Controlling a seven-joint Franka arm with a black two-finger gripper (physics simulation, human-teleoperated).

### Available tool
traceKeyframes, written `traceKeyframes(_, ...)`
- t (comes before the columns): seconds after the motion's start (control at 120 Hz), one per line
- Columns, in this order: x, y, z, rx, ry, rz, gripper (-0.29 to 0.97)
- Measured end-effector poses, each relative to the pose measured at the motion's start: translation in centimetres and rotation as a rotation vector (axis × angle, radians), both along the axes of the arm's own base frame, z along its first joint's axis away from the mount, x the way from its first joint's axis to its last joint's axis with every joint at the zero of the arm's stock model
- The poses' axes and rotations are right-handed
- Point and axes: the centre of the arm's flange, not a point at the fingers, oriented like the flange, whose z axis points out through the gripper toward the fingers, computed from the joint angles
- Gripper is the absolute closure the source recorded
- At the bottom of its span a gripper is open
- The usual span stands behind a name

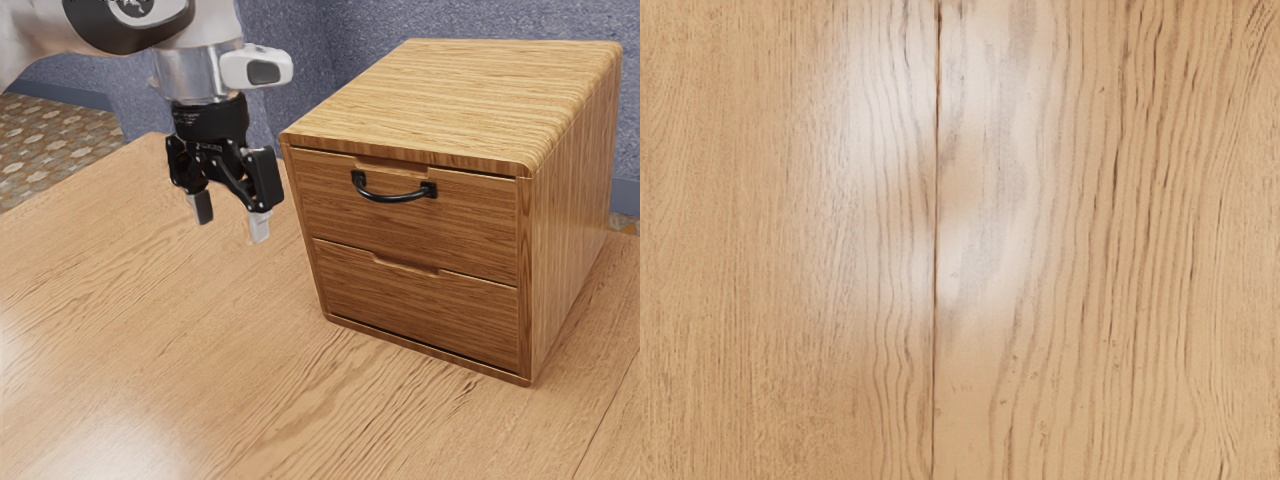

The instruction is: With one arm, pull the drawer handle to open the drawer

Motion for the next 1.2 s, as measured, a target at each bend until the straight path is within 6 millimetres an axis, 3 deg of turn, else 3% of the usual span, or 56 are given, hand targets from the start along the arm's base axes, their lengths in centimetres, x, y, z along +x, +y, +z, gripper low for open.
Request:
traceKeyframes(0.175,1.3,-0.5,1.0,0.049,-0.127,0.009,0.0)
traceKeyframes(0.258,0.9,-4.1,2.3,0.13,-0.18,-0.048,0.0)
traceKeyframes(0.342,-0.2,-5.8,3.7,0.225,-0.213,-0.077,0.0)
traceKeyframes(0.458,0.0,-9.7,4.7,0.345,-0.305,-0.228,0.0)
traceKeyframes(0.708,4.5,-8.1,1.5,0.282,-0.362,-0.331,0.0)
traceKeyframes(0.8,3.3,-8.8,2.1,0.266,-0.373,-0.374,0.0)
traceKeyframes(0.867,2.4,-10.0,1.4,0.262,-0.354,-0.428,0.0)
traceKeyframes(0.967,2.9,-11.3,-1.2,0.265,-0.339,-0.53,0.0)
traceKeyframes(1.1,2.9,-13.2,-1.2,0.299,-0.371,-0.654,0.0)
traceKeyframes(1.2,3.1,-13.3,-1.1,0.313,-0.378,-0.709,0.0)
